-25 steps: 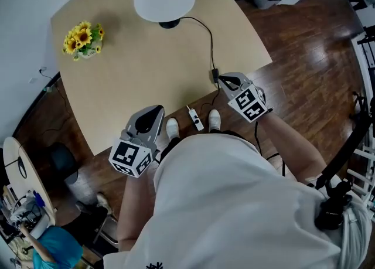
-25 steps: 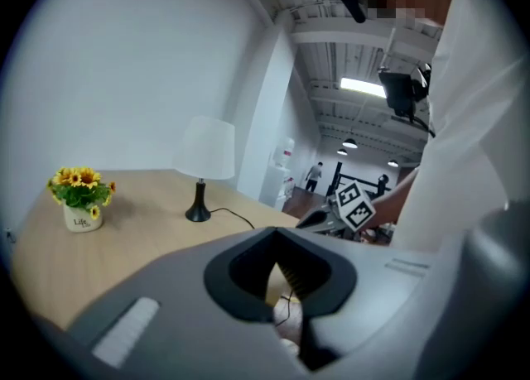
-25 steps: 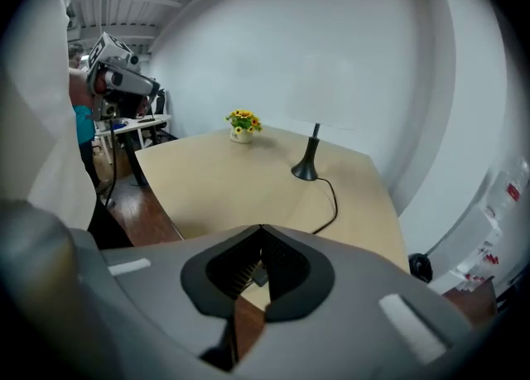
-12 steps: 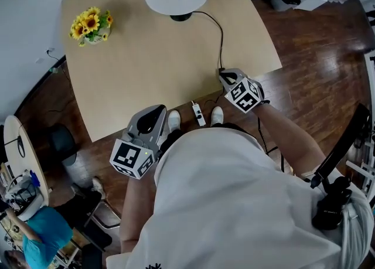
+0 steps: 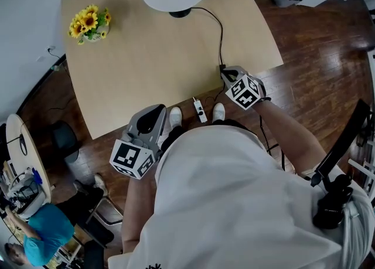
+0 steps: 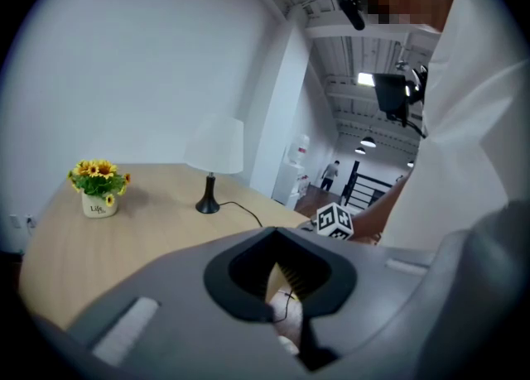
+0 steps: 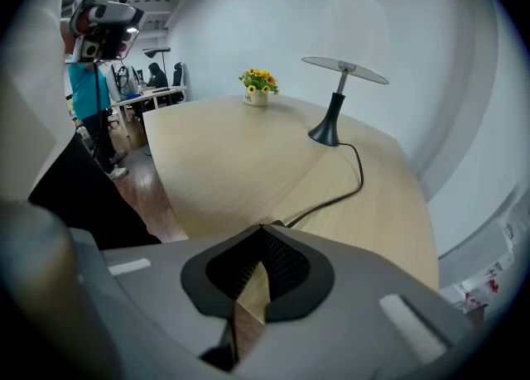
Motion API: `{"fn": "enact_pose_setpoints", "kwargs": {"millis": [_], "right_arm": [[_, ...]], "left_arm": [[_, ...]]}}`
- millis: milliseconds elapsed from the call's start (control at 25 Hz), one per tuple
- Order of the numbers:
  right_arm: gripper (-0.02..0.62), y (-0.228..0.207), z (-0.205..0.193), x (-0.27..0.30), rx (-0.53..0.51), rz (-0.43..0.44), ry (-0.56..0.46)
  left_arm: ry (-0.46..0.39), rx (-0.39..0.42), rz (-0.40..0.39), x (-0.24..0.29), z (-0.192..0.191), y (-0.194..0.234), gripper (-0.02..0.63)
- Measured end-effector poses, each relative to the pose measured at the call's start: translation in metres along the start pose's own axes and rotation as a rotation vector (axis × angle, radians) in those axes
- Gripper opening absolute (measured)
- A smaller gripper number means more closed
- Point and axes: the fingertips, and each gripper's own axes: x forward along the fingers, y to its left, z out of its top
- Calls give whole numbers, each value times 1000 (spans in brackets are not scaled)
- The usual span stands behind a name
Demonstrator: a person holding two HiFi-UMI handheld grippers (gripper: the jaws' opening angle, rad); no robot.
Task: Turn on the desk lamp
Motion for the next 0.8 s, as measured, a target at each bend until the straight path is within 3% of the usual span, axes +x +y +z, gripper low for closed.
{"fn": "enact_pose_setpoints", "kwargs": {"millis": [800], "right_arm": [[3, 3, -5, 5, -4, -21, 49]], "left_arm": [[7, 12, -12, -4, -1, 0, 15]]}}
